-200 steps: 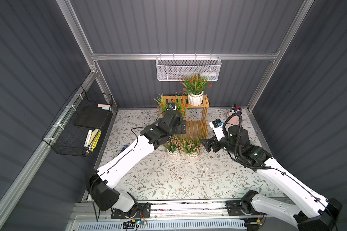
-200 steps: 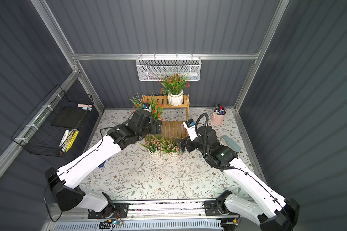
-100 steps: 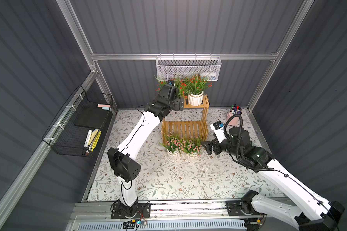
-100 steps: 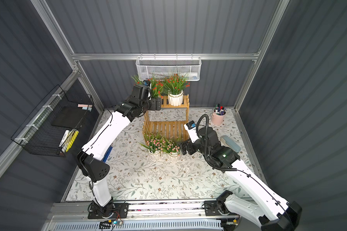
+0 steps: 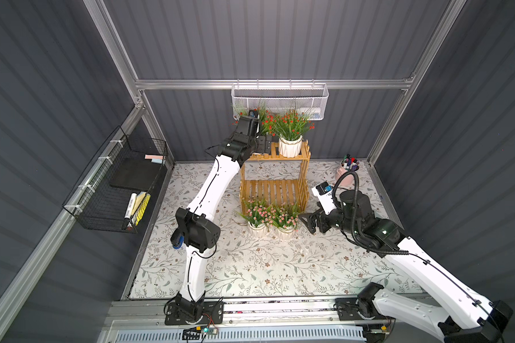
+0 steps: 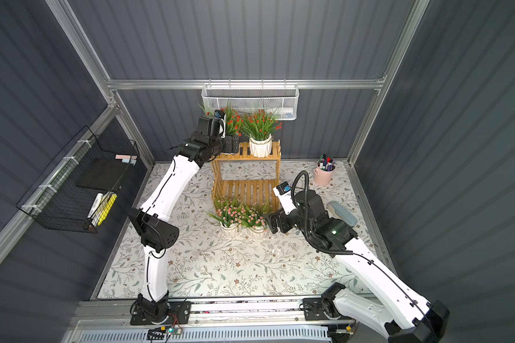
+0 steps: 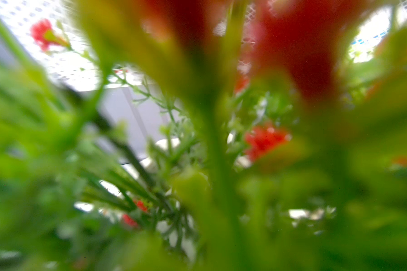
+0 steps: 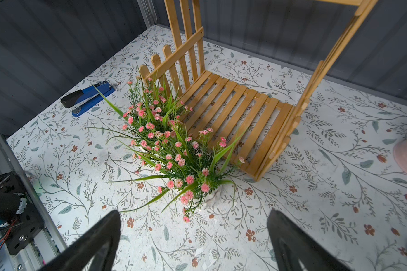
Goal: Place the baby's breath potted plants on the rack by color
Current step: Place the baby's breath potted plant on the rack.
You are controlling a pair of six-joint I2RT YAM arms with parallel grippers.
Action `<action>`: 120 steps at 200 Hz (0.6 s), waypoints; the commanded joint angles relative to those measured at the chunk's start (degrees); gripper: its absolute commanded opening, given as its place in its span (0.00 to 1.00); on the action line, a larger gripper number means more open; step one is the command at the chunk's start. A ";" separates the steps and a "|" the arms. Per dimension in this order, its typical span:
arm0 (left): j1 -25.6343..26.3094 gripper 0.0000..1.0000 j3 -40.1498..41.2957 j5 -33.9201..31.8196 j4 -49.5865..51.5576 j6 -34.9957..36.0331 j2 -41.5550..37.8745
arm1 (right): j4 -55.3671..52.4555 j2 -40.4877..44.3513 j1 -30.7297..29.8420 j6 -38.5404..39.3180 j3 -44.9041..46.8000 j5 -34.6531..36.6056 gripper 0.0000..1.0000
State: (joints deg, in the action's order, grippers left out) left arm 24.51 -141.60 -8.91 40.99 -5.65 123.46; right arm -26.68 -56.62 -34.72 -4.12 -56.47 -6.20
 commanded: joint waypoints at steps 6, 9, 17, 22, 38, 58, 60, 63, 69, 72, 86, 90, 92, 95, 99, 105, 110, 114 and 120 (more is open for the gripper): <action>-0.34 0.70 -4.12 2.04 -2.41 1.19 0.61 | -0.49 -0.46 -0.34 -0.98 0.19 -0.40 0.99; -0.34 0.70 -4.14 2.16 -2.41 1.10 0.70 | -0.38 -0.50 -0.27 -0.99 0.28 -0.35 0.99; -0.34 0.70 -3.83 2.39 -2.50 0.85 0.90 | -0.13 -0.67 -0.33 -1.05 0.54 -0.26 0.99; -0.39 0.70 -3.58 2.48 -2.62 0.70 0.91 | -0.02 -0.82 -0.30 -1.05 0.67 -0.22 0.99; -0.35 0.71 -3.01 2.84 -2.43 0.30 1.08 | 0.21 -1.19 -0.30 -0.98 0.94 -0.13 0.99; -0.34 0.71 -1.29 2.93 -2.85 -0.06 0.12 | 0.22 -1.01 -0.34 -0.76 1.20 -0.05 0.99; -0.34 0.71 -0.93 2.93 -3.00 -0.06 -0.08 | 0.33 -0.96 -0.32 -0.79 1.19 -0.02 0.99; -0.36 0.71 -0.38 2.95 -3.22 -0.06 -0.45 | 0.39 -0.81 -0.28 -0.78 1.31 -0.02 0.99; -0.39 0.71 0.56 2.94 -3.81 0.02 -1.18 | 0.37 -0.57 -0.33 -0.75 1.64 0.04 0.99; -0.37 0.71 0.96 2.98 -3.96 -0.03 -1.47 | 0.38 -0.47 -0.32 -0.86 1.75 0.11 0.99; -0.36 0.71 1.45 2.65 -3.87 0.18 -2.36 | 2.71 0.08 -0.31 -1.12 2.47 0.32 0.99; -0.34 0.71 1.34 2.46 -3.70 0.20 -2.51 | 2.90 0.11 -0.27 -1.20 2.58 0.37 0.99; -0.34 0.71 1.26 2.37 -3.61 0.20 -2.54 | 2.94 0.17 -0.26 -1.16 2.59 0.39 0.99; -0.39 0.71 1.17 2.32 -3.49 0.20 -2.60 | 2.94 0.14 -0.34 -1.18 2.59 0.39 0.99; -0.41 0.71 1.11 2.32 -3.32 0.20 -2.67 | 2.90 0.06 -0.33 -1.25 2.65 0.32 0.99; -0.37 0.72 1.00 2.47 -3.09 0.19 -2.76 | 2.95 0.03 -0.31 -1.26 2.69 0.24 0.99; -0.34 0.72 0.95 2.62 -2.74 0.12 -2.71 | 2.95 -0.06 -0.31 -1.25 2.68 0.18 0.99; -0.36 0.72 0.89 2.66 -2.57 0.18 -2.67 | 2.90 -0.10 -0.26 -1.25 2.69 0.13 0.99; -0.35 0.72 0.80 2.67 -2.26 0.24 -2.61 | 2.86 -0.16 -0.33 -1.26 2.77 -0.03 0.99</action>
State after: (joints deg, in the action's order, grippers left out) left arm 24.43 -140.84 -7.01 39.16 -5.74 123.79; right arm -25.19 -57.32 -34.72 -4.56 -54.15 -6.07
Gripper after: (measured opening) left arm 0.959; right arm 0.990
